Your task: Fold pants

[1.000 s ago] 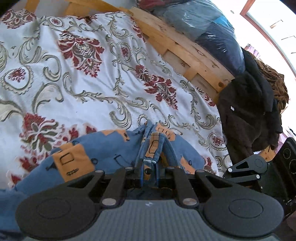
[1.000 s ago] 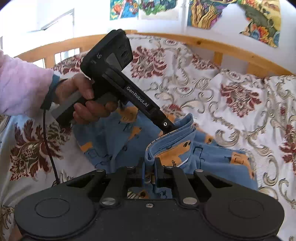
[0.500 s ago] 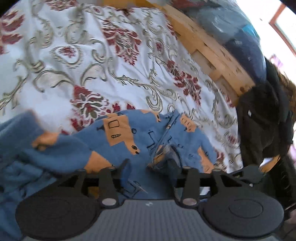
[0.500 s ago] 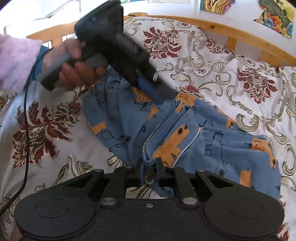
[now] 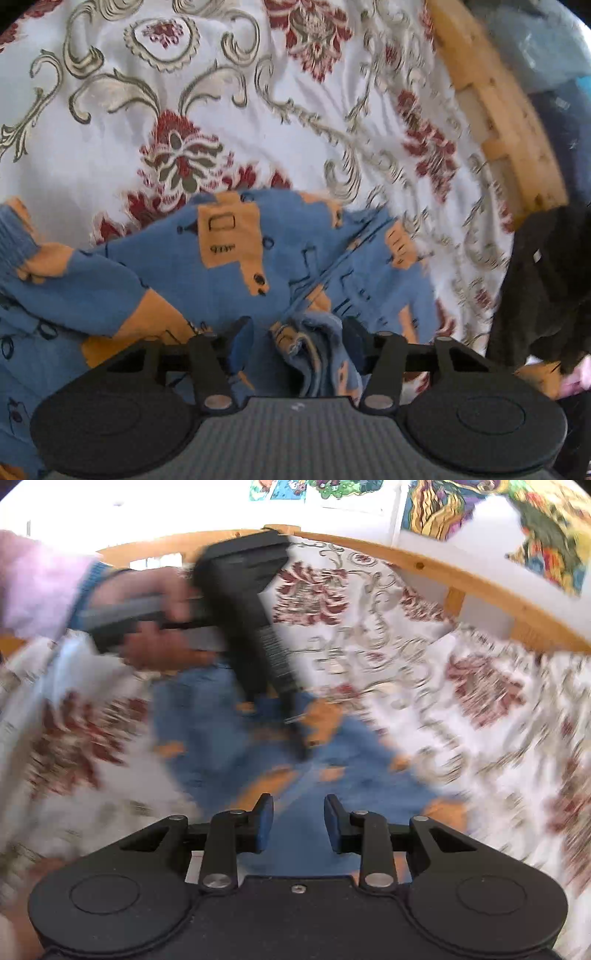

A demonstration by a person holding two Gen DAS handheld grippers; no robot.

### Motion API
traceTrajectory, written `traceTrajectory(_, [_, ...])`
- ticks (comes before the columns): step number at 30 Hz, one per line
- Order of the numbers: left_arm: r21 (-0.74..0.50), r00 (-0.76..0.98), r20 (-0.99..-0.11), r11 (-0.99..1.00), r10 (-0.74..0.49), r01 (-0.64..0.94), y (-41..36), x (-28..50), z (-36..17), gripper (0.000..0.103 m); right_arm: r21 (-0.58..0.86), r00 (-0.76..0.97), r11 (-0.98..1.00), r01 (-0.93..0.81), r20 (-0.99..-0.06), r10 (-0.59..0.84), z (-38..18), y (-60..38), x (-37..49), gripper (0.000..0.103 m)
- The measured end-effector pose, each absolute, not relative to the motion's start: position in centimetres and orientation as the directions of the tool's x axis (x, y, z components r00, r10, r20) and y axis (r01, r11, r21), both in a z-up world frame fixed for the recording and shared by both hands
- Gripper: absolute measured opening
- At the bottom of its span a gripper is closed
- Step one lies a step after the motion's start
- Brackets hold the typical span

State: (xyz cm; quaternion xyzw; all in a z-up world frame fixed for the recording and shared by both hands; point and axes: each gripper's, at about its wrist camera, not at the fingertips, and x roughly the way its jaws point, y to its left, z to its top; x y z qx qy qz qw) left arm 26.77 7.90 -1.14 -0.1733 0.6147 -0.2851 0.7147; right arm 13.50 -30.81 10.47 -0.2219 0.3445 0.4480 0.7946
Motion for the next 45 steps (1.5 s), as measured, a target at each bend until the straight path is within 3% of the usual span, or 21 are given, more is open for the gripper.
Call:
traceTrajectory(2, [-0.579,0.072,-0.794,0.787,-0.604,0.214,7.4,26.5,-1.4,0.035,-0.077,0.344,0.449,-0.890,-0.761,0.551,10.0,-30.6,16.5,0.033])
traceTrajectory(6, [-0.553,0.092,-0.805,0.797,-0.587,0.241,7.1,25.8,-1.5,0.024,-0.047,0.234,0.341,-0.939,-0.814,0.532,7.6,-28.8,22.6,0.033])
traceTrajectory(10, [-0.476,0.148,-0.827,0.815,-0.543,0.331,6.1,24.8,-0.7,0.020,0.004,0.102,0.225,-0.974,-0.883,0.457,5.1,-26.8,25.1,0.030])
traceTrajectory(14, [-0.343,0.237,-0.840,0.815,-0.489,0.466,4.5,23.0,0.9,0.018,-0.005,0.078,0.177,-0.984,-0.909,0.410,4.1,-26.5,25.0,0.007])
traceTrajectory(21, [-0.247,0.331,-0.823,0.815,-0.462,0.524,3.8,21.3,2.4,0.016,-0.091,0.193,0.242,-0.966,-0.877,0.440,5.1,-27.2,24.3,0.004])
traceTrajectory(25, [-0.265,0.311,-0.840,0.836,-0.445,0.481,4.3,22.1,1.1,0.017,-0.118,0.233,0.281,-0.952,-0.876,0.422,3.6,-26.9,23.8,0.012])
traceTrajectory(29, [-0.303,0.295,-0.842,0.848,-0.452,0.435,5.2,22.7,0.1,0.025,-0.104,0.262,0.345,-0.933,-0.854,0.450,4.9,-27.6,23.6,0.027])
traceTrajectory(33, [-0.295,0.311,-0.841,0.858,-0.442,0.421,5.7,22.5,0.3,0.036,-0.107,0.300,0.392,-0.914,-0.828,0.474,6.1,-28.4,22.7,0.030])
traceTrajectory(39, [-0.296,0.321,-0.840,0.865,-0.438,0.404,5.8,22.4,0.5,0.038,-0.099,0.313,0.438,-0.894,-0.837,0.450,4.8,-28.6,21.7,0.031])
traceTrajectory(43, [-0.299,0.355,-0.826,0.874,-0.438,0.383,6.6,22.0,1.6,0.042,-0.078,0.369,0.511,-0.856,-0.785,0.498,6.5,-28.8,20.7,0.054])
traceTrajectory(45, [-0.315,0.389,-0.804,0.877,-0.450,0.363,8.0,21.5,2.7,0.051,-0.038,0.369,0.533,-0.845,-0.763,0.531,7.3,-28.6,19.9,0.063])
